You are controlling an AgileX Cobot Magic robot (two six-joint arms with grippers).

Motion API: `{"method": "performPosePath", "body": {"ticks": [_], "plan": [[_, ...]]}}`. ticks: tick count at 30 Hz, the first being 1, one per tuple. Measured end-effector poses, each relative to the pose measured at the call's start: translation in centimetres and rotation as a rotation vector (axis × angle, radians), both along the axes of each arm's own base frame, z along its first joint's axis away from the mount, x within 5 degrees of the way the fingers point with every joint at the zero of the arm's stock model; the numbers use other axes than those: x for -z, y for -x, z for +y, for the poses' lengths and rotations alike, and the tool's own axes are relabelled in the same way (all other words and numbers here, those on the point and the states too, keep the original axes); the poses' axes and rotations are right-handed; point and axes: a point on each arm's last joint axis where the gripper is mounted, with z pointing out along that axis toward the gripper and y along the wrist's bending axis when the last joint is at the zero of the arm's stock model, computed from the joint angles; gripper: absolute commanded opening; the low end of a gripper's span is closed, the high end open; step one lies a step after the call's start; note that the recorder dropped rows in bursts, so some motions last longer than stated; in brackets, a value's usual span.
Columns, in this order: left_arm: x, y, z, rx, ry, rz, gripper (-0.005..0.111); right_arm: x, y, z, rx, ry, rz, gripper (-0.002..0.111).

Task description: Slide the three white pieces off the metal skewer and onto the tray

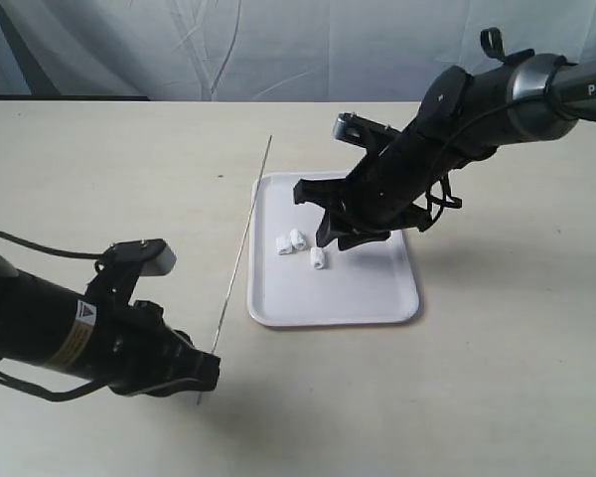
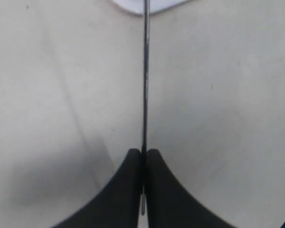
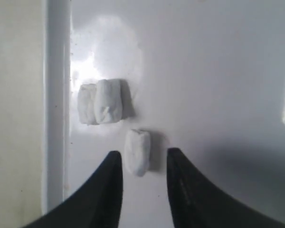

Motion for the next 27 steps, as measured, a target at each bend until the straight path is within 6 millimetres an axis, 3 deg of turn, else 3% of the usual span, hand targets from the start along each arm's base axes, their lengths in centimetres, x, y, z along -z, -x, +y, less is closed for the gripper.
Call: {"method": "performPosePath", "body": {"ticks": [6,13,14,18,23,27], "plan": [[-1.8,-2.3,-1.1,-0.007,0.035,-0.085,0.0,-4.3,0.8,-0.7,-0.101,0.045,-0.093,0.025],[-3.5,-6.4,-3.2,-0.009,0.082,-0.168,0.0,-12.1,3.4,-2.2,-0.196,0.073,-0.25,0.025],[-3.3,-7.7,-4.1,-0.004,0.101,-0.152,0.0,-14.0,4.2,-2.6,-0.199,0.065,-0.298,0.025],[-1.0,-10.2,-6.2,0.031,0.159,-0.04,0.0,-18.4,6.6,-3.7,-0.216,0.043,-0.39,0.025],[1.3,-10.7,-7.2,0.078,0.192,0.064,0.0,-20.6,8.5,-4.5,-0.241,0.043,-0.421,0.025],[2.2,-10.6,-7.2,0.081,0.188,0.094,0.0,-21.0,8.7,-4.6,-0.241,0.039,-0.432,0.025]]}}
